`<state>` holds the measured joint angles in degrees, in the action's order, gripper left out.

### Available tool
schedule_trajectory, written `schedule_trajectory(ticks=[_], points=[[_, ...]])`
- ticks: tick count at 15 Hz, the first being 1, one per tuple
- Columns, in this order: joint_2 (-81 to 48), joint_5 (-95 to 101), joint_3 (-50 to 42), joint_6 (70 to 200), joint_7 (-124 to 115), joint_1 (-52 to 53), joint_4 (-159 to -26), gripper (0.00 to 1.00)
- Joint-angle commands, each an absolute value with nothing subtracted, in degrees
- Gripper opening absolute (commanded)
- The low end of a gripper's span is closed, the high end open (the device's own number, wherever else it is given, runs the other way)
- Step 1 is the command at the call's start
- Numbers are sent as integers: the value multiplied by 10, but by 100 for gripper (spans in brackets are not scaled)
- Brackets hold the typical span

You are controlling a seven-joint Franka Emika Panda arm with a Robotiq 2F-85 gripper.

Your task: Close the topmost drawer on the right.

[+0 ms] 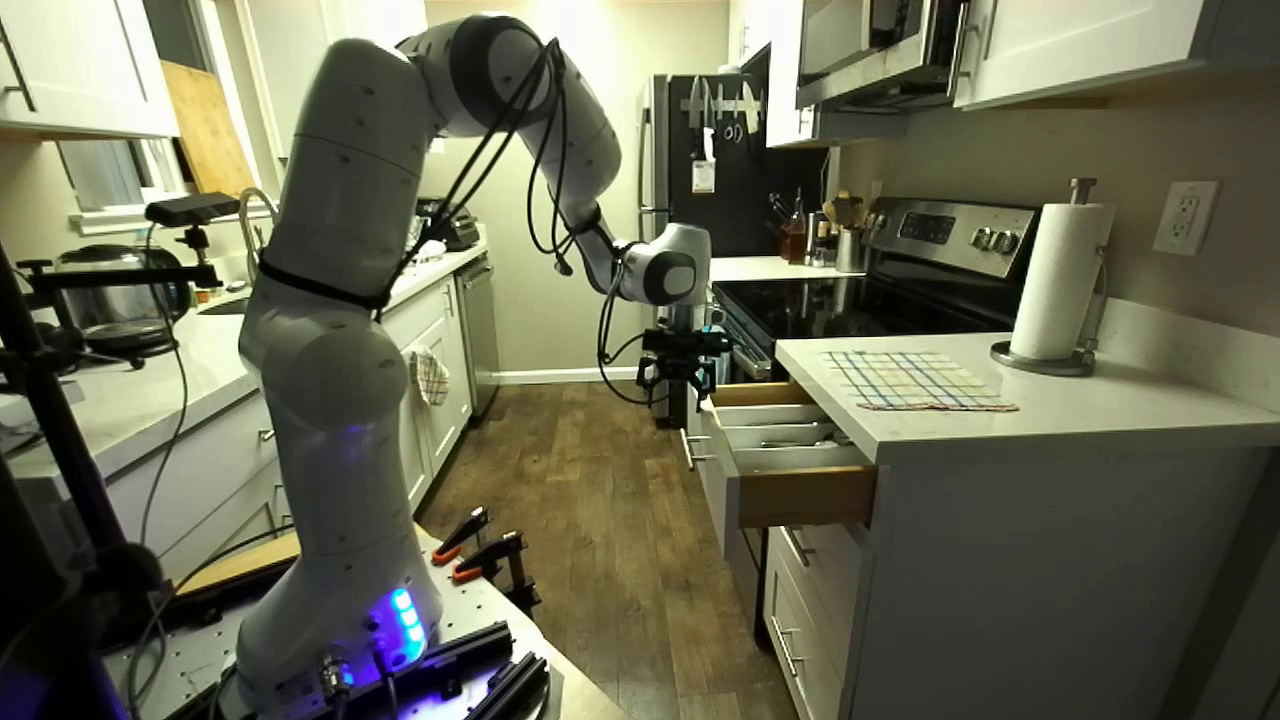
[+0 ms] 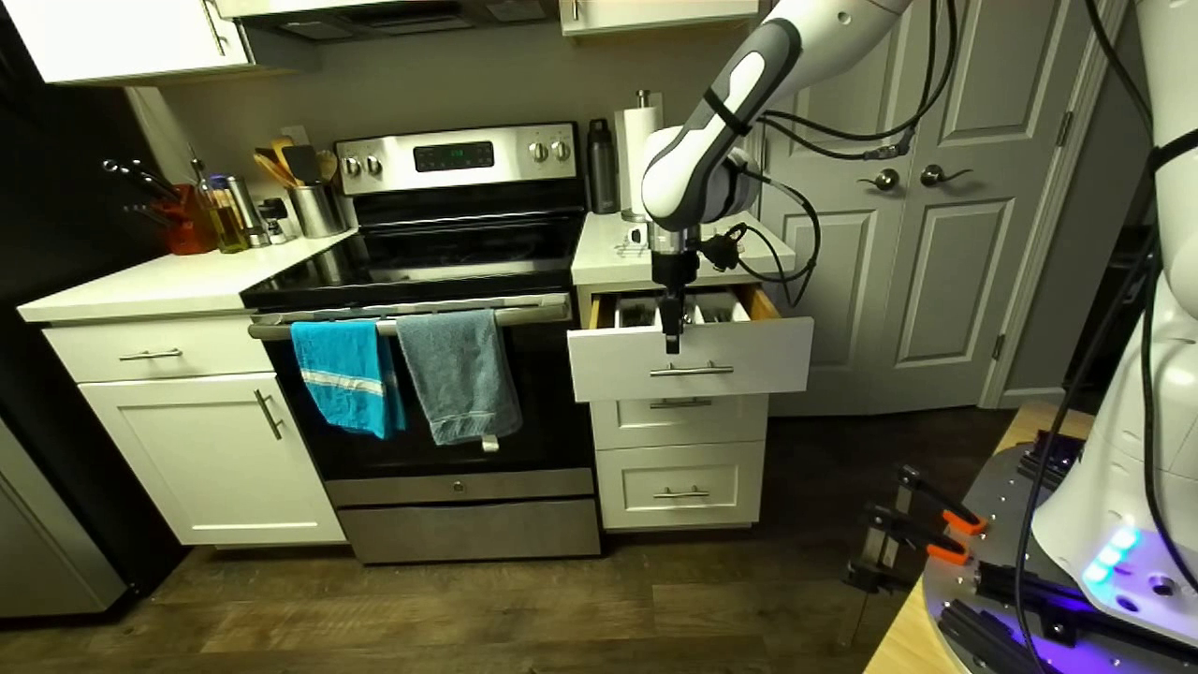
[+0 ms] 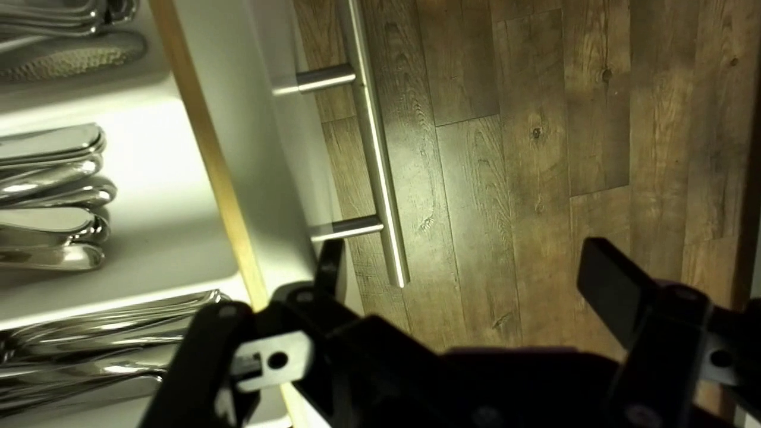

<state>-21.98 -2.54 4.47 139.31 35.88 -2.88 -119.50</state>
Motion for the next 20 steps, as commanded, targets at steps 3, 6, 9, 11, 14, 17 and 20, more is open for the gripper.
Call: schedule_trajectory(ticks=[3, 6, 9, 11, 14, 17, 20], points=[[-213, -17, 42, 1420, 360, -50, -1209, 100], [-216, -14, 37, 1419, 362, -57, -1202, 100], [-222, -11, 32, 1412, 366, -64, -1181, 100], [-228, -5, 25, 1405, 364, -68, -1157, 100], [-244, 7, 13, 1394, 359, -75, -1107, 100], [-248, -2, 15, 1390, 359, -83, -1079, 100], [-228, -24, 35, 1393, 365, -84, -1101, 100]])
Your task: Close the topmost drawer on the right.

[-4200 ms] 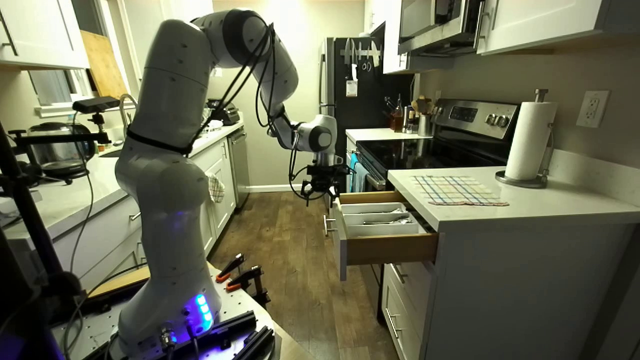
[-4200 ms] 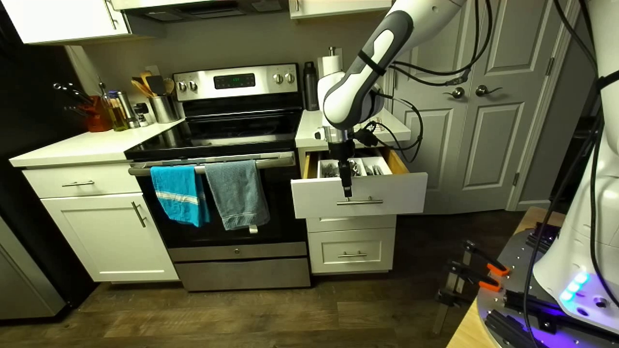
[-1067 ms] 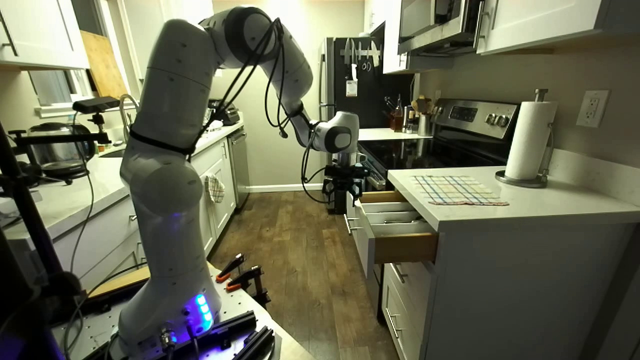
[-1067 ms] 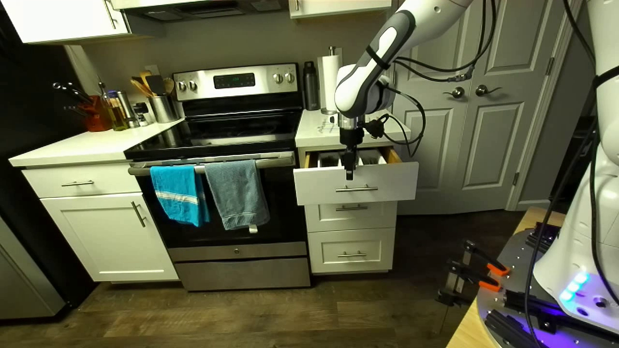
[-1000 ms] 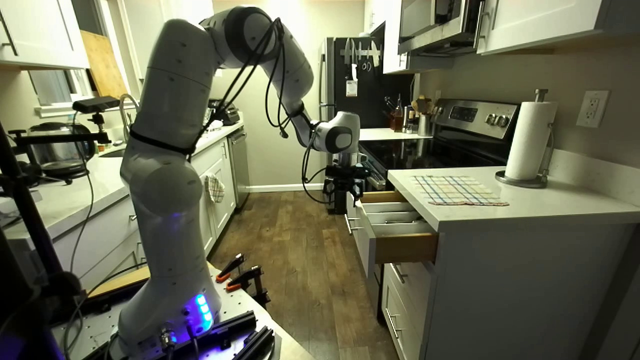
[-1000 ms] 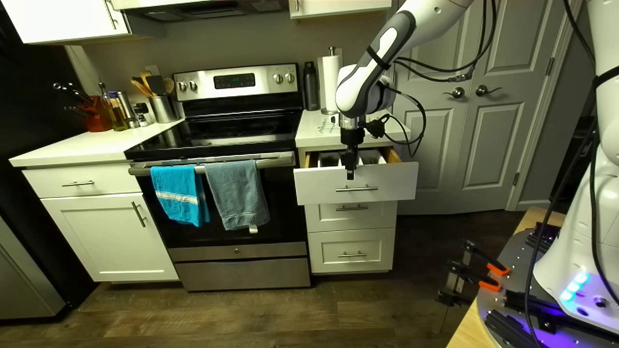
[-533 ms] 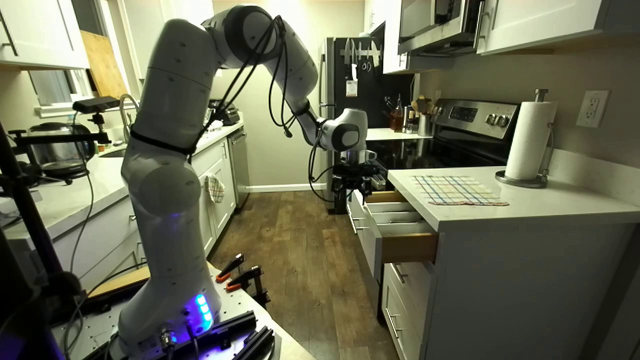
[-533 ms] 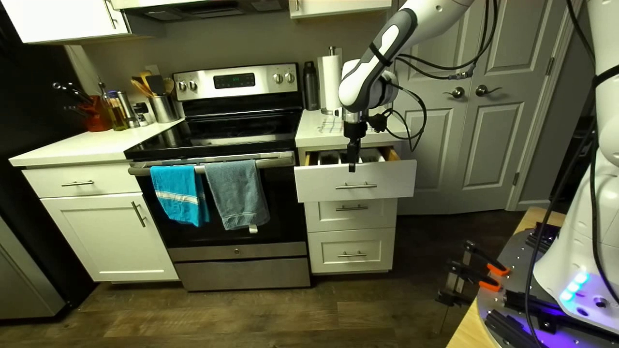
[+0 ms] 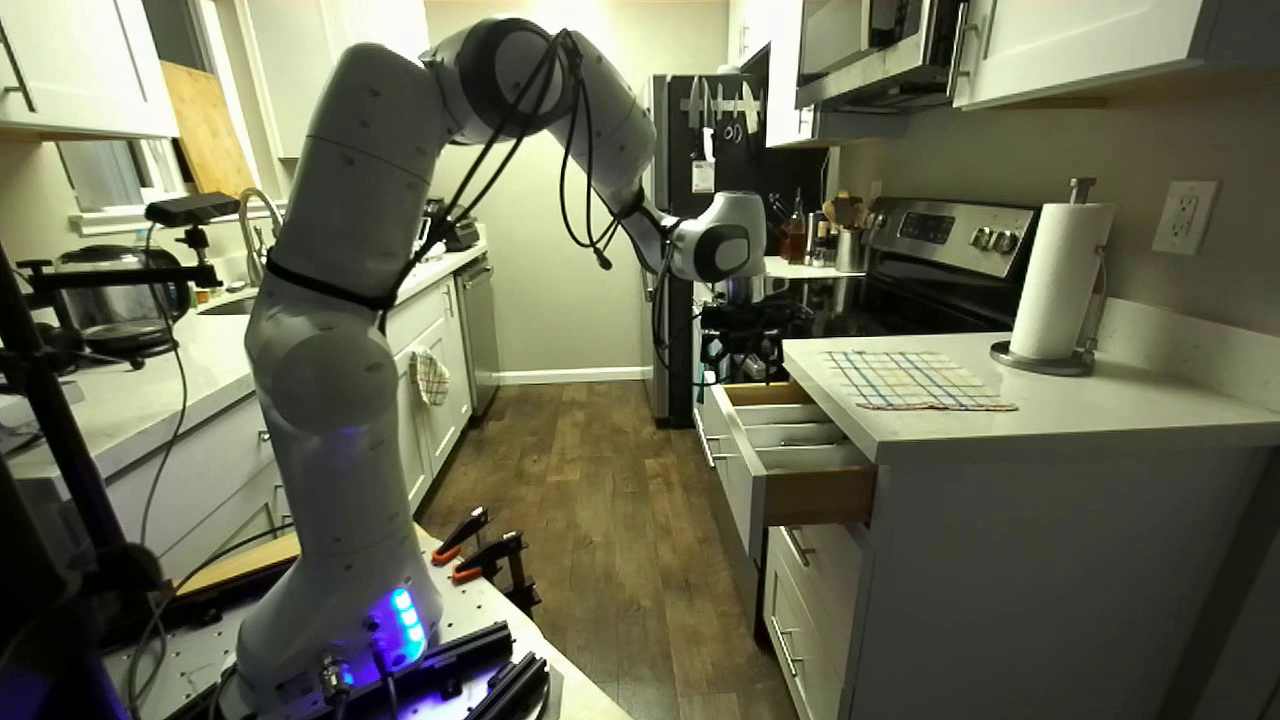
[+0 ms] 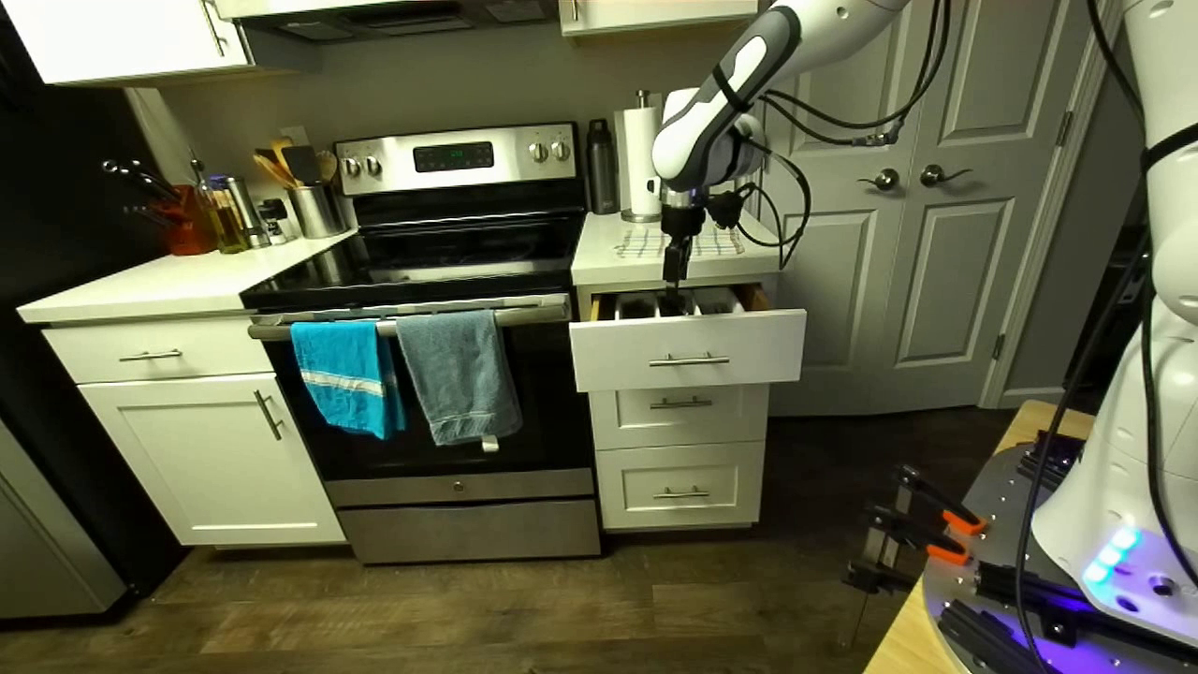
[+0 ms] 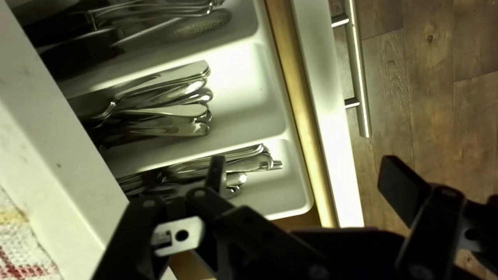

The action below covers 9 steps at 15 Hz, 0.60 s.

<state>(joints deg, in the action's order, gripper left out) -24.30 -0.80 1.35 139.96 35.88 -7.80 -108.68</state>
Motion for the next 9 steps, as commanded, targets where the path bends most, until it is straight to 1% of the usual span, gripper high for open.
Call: schedule_trajectory(ticks=[1, 9], points=[[-223, -28, 41, 1395, 366, -83, -1110, 100], [-181, -20, 73, 1396, 361, -55, -1226, 100]])
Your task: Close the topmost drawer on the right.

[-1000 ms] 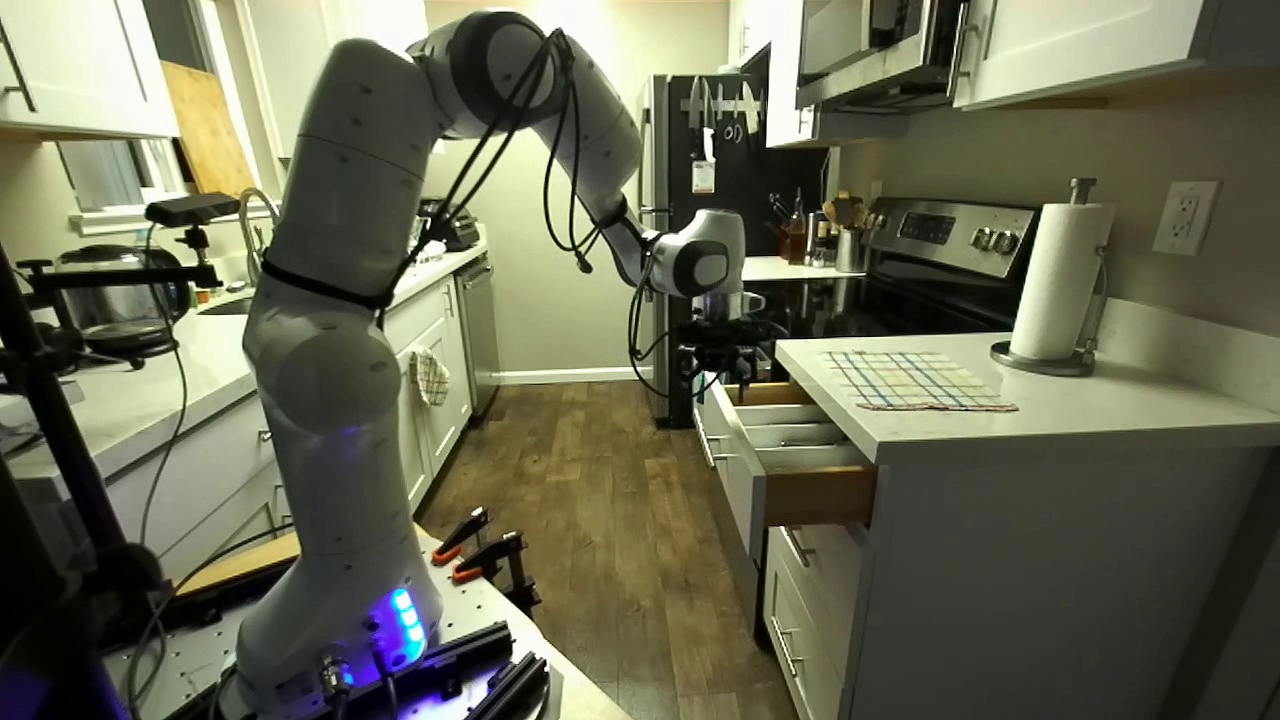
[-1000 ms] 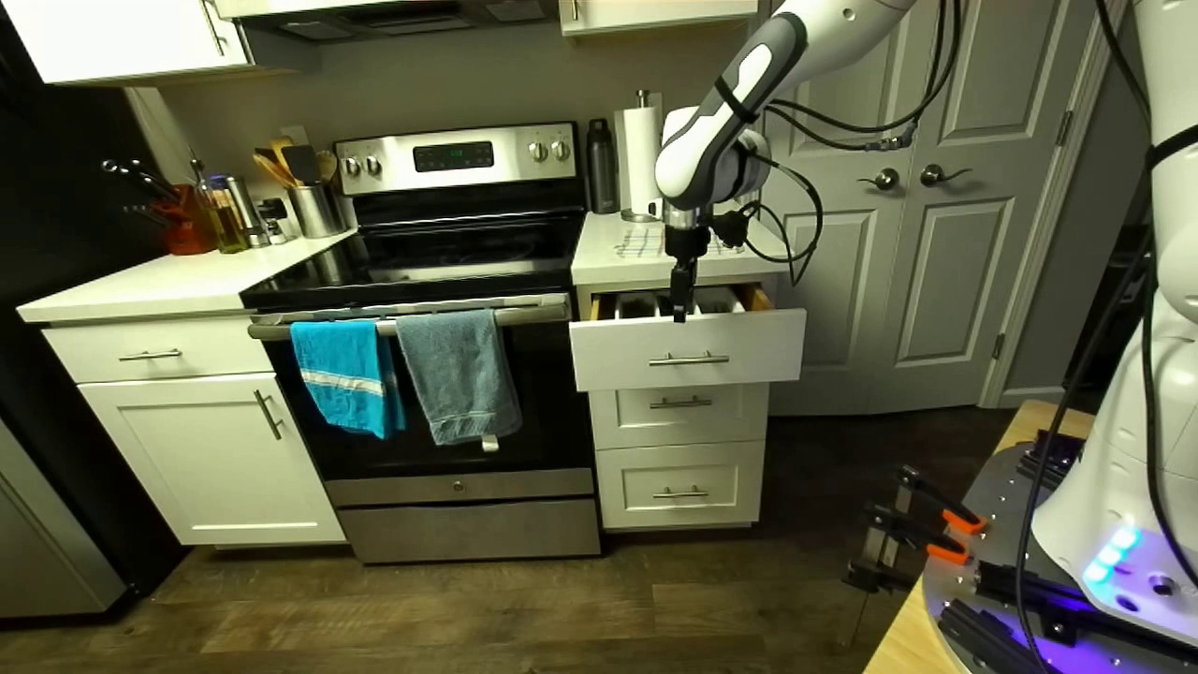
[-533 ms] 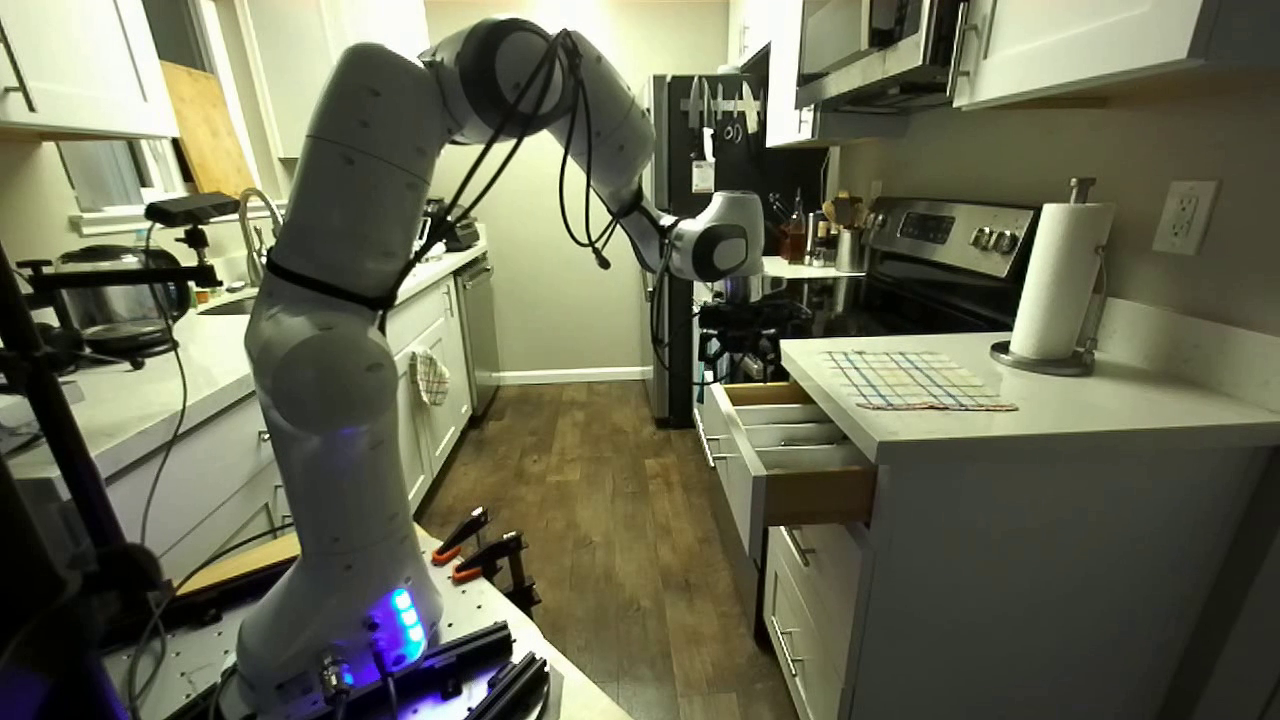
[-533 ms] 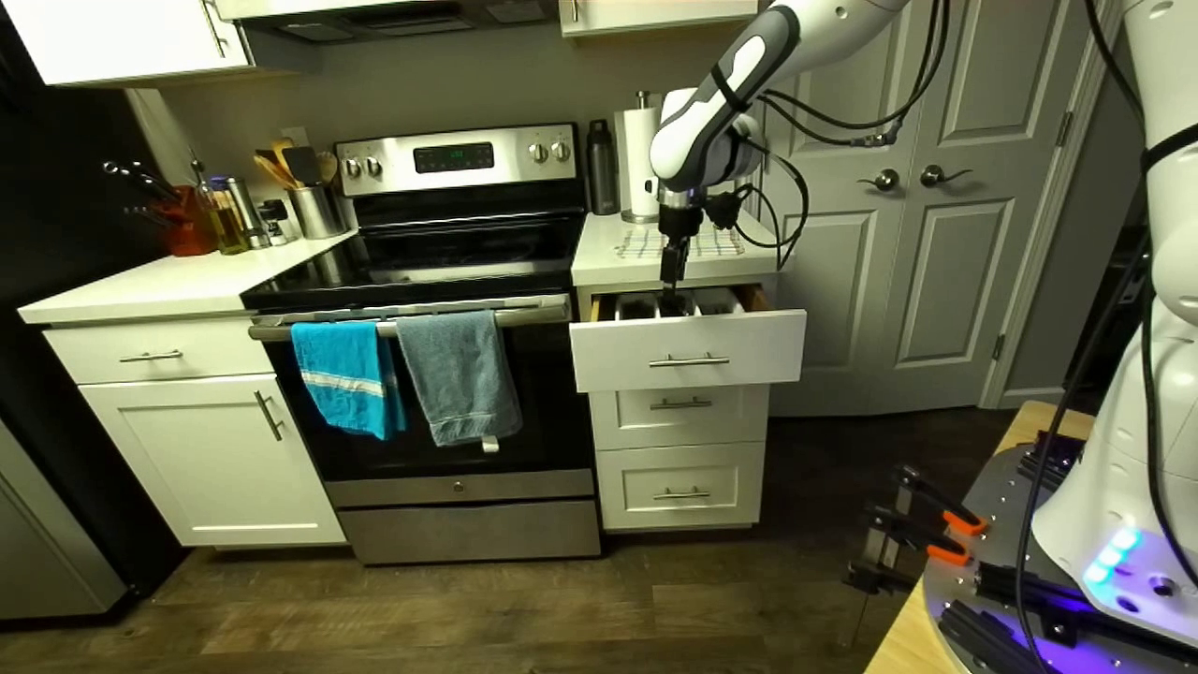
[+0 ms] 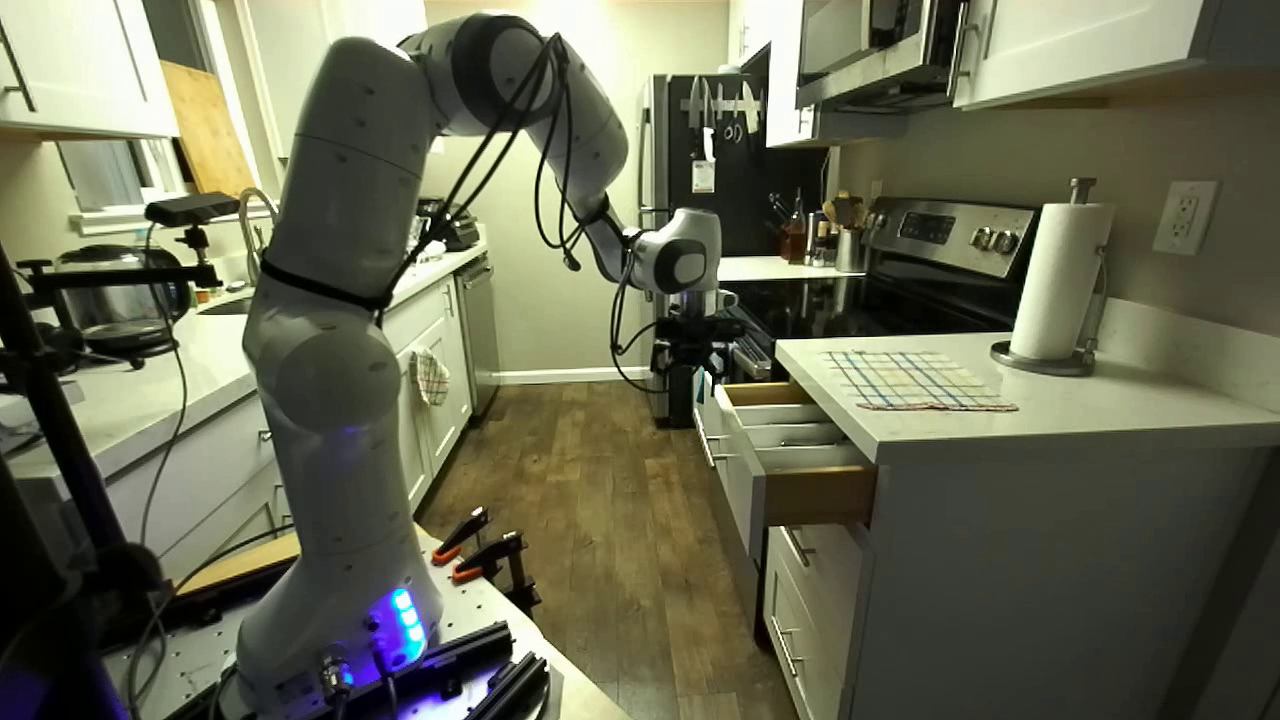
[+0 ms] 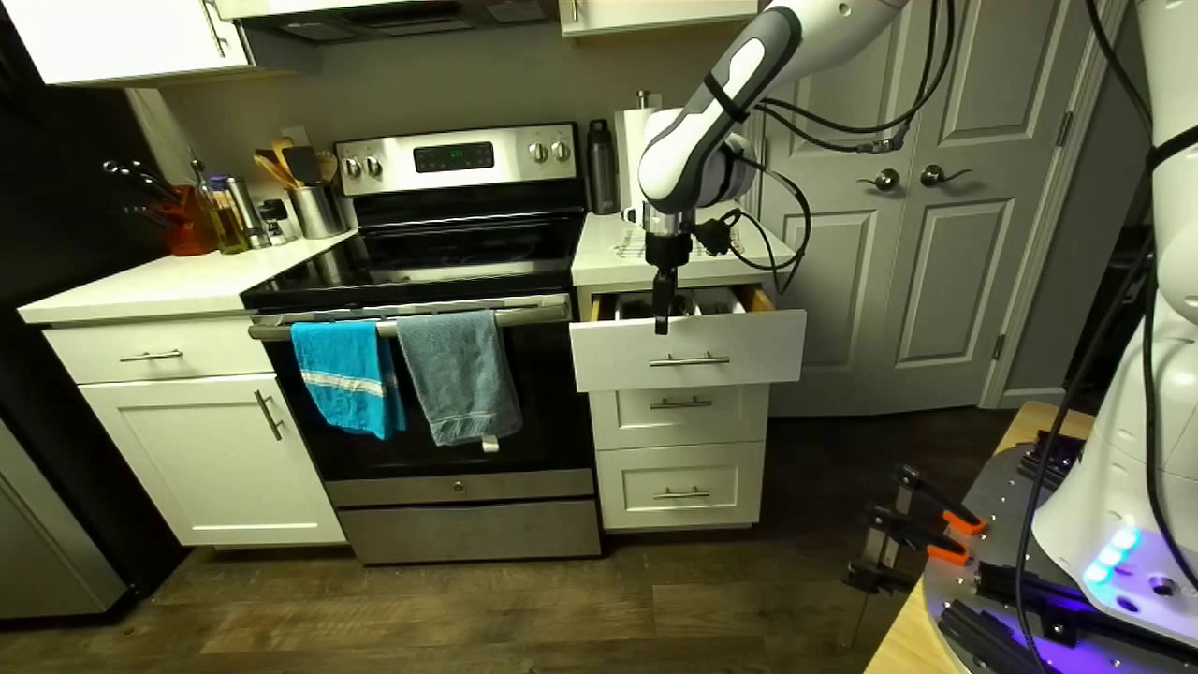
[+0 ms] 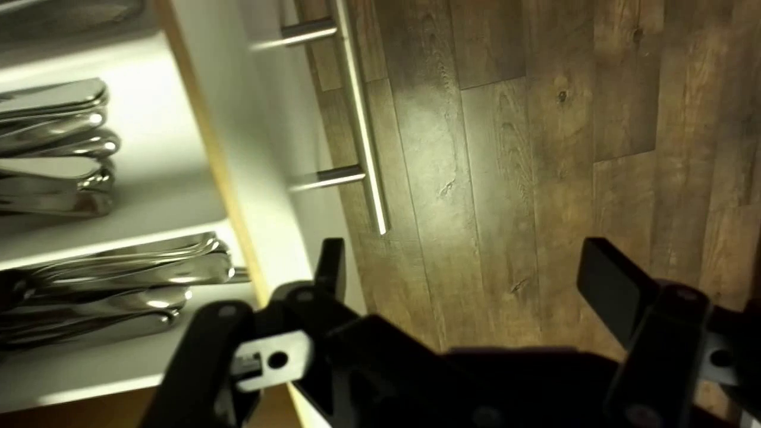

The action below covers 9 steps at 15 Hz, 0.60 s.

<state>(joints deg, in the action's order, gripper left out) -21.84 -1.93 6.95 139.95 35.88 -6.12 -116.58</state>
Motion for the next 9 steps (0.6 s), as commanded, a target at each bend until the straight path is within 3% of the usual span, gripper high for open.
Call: schedule_trajectory(ticks=[1, 9], points=[[-177, -21, 75, 1395, 362, -52, -1240, 100], [-193, -19, 72, 1397, 359, -42, -1241, 100]])
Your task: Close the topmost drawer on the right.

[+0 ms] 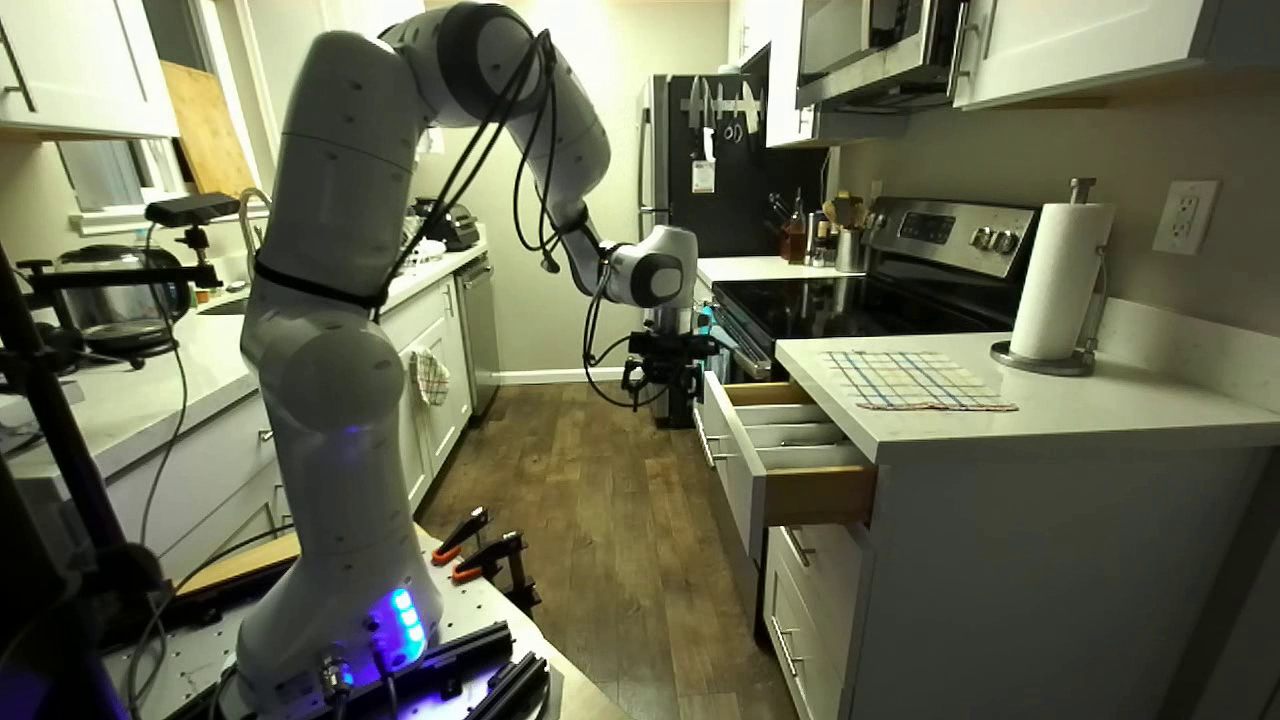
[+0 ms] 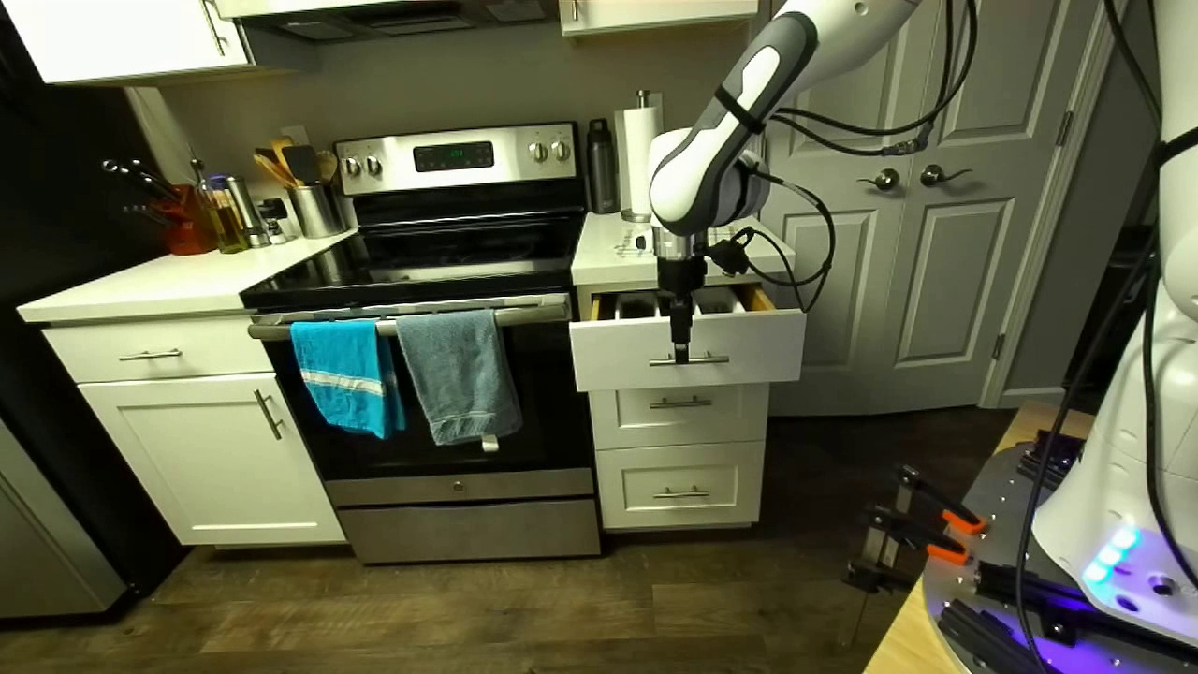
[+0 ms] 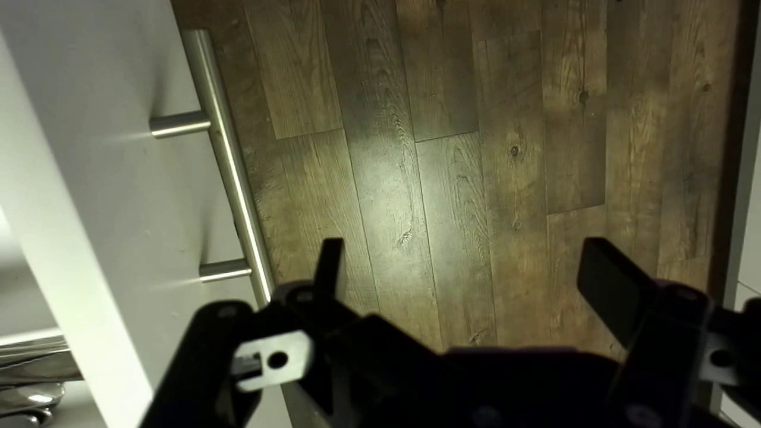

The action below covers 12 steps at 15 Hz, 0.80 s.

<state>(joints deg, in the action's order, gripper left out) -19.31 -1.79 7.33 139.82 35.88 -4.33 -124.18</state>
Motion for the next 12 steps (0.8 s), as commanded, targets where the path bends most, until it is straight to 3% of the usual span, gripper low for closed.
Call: schedule_trajectory(ticks=[1, 6, 12], points=[[-193, -19, 72, 1396, 359, -42, -1241, 100], [-196, -15, 71, 1403, 357, -40, -1242, 100], [-294, -9, 73, 1457, 369, -48, -1190, 100]])
